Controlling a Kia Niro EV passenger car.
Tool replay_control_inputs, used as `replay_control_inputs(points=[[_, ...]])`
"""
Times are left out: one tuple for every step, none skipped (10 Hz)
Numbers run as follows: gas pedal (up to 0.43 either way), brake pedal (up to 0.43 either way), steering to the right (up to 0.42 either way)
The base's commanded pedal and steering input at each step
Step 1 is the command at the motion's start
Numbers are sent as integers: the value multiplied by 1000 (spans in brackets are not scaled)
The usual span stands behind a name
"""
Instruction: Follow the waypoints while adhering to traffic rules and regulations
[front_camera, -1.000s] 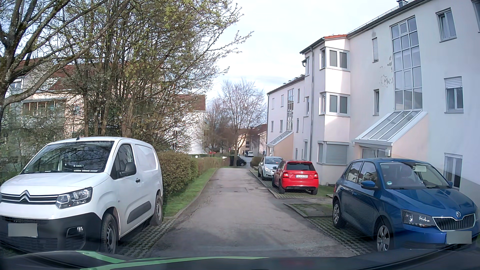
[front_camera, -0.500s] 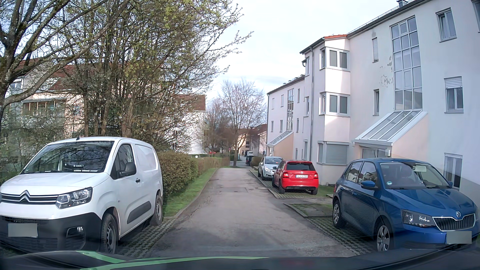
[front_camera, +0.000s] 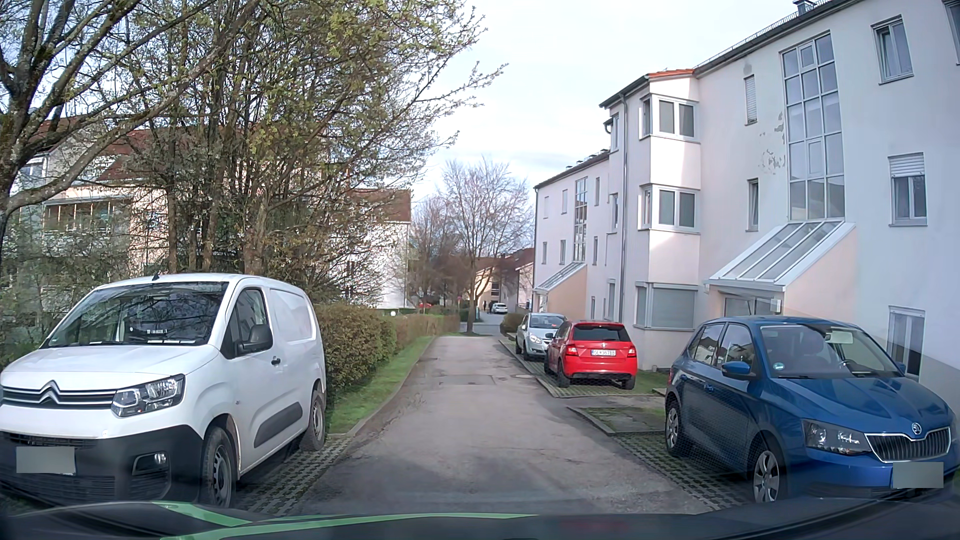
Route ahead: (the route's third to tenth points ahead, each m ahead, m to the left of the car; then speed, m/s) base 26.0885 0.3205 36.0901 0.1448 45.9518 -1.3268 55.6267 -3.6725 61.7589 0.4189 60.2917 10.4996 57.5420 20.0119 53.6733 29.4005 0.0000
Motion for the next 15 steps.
replay_control_inputs(points=[[0,652,6],[0,652,6],[0,652,6],[0,652,6],[0,652,6],[0,652,6],[0,652,6],[0,652,6],[0,652,6],[0,652,6],[0,659,6],[0,652,6],[0,659,6],[0,652,6],[0,659,6]])
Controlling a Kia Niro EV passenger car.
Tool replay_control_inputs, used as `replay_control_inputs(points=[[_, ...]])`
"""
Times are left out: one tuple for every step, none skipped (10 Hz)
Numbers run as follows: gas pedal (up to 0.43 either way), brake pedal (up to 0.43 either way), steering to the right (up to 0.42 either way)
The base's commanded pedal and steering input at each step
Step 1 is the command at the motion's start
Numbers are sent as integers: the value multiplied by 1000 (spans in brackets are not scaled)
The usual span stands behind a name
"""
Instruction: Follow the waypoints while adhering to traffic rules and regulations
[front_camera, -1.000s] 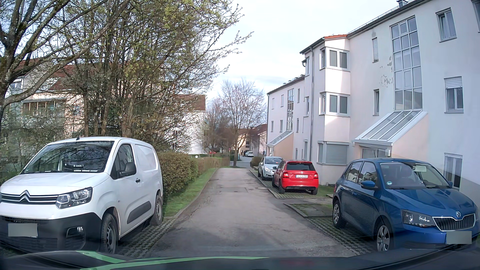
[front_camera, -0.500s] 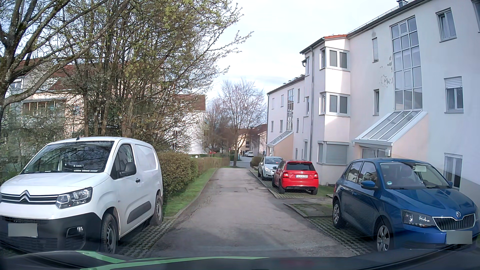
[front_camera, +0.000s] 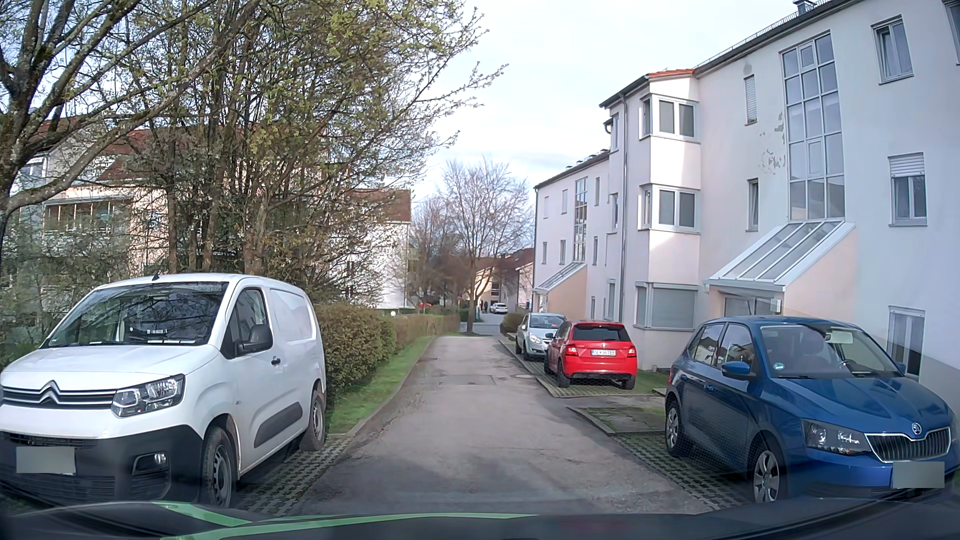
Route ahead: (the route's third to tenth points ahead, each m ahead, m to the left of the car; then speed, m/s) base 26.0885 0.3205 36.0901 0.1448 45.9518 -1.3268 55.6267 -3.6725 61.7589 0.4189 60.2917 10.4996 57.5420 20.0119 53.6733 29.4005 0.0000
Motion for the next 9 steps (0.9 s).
replay_control_inputs(points=[[0,652,6],[0,659,6],[0,659,6],[0,652,6],[0,652,6],[0,652,6],[0,652,6],[0,652,6],[0,652,6]])
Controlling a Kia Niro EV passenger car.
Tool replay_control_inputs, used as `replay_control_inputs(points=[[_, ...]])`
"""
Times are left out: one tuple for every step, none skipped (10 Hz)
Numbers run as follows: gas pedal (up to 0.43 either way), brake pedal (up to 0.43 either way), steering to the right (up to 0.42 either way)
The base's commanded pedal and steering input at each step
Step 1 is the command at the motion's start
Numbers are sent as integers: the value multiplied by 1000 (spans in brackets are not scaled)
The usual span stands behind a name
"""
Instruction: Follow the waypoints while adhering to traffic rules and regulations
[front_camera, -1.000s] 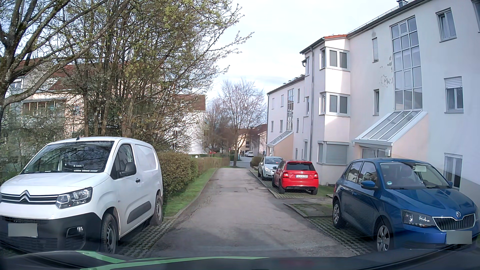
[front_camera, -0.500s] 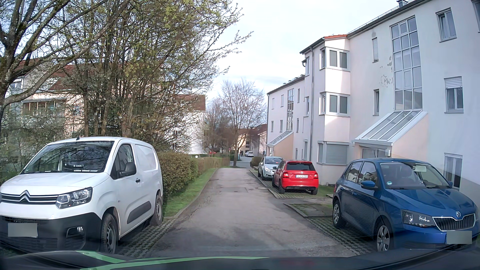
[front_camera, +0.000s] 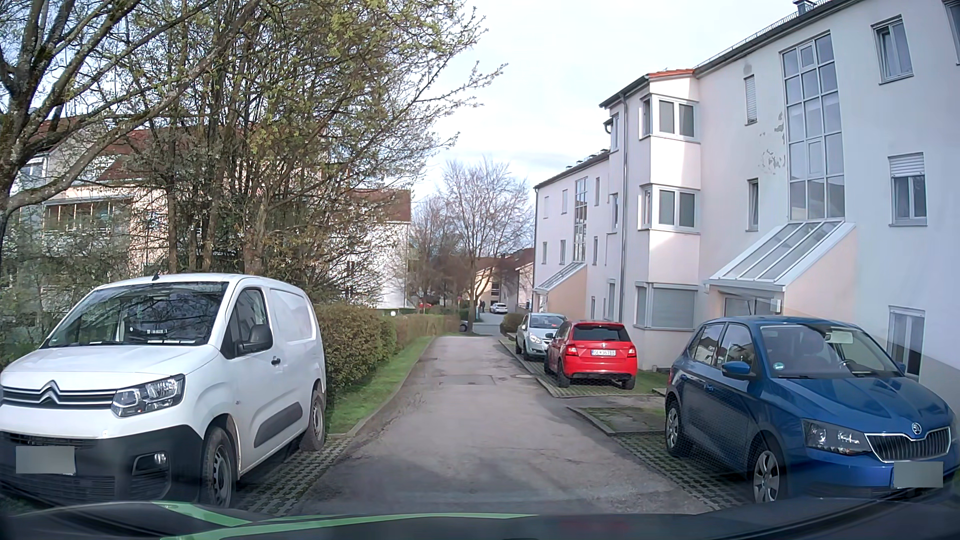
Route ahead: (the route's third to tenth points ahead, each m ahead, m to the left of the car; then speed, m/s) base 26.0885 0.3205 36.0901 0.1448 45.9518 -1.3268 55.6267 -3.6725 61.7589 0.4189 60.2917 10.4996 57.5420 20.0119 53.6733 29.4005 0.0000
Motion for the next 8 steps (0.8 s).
replay_control_inputs(points=[[0,652,6],[0,659,6],[0,652,6],[0,652,6],[0,659,6],[0,652,6],[0,659,6],[0,659,6]])
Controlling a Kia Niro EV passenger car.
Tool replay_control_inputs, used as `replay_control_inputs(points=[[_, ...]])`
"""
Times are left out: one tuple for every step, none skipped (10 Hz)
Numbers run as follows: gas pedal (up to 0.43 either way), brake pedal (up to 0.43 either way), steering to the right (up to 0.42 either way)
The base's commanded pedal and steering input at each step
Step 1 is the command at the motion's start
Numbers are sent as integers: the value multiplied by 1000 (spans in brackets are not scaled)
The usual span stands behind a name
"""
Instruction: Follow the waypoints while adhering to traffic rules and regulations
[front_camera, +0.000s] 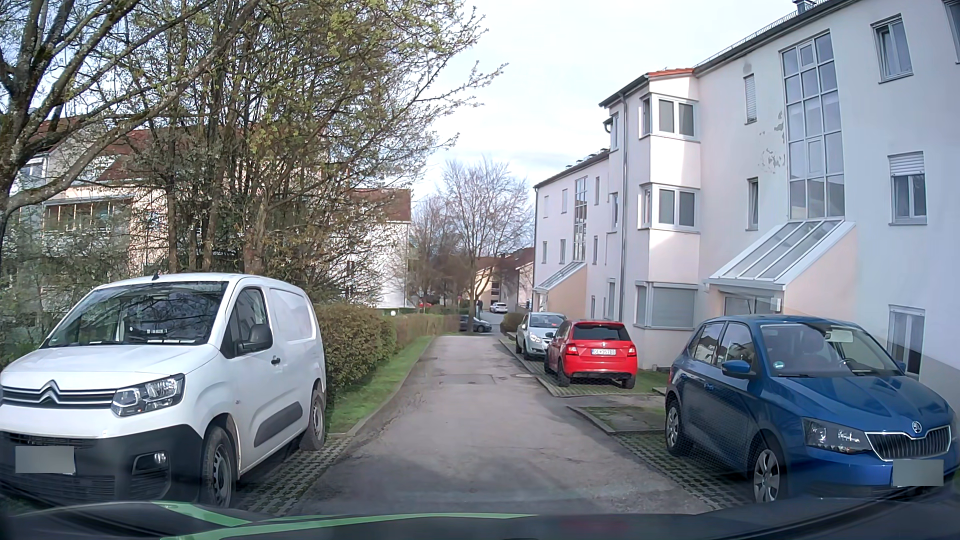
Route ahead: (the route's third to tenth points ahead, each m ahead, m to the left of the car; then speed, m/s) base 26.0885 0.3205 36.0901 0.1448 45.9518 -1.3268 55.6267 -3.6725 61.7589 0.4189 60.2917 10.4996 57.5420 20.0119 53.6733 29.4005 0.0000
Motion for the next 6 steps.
replay_control_inputs(points=[[0,659,6],[0,652,6],[0,659,6],[0,659,6],[0,659,6],[0,659,6]])
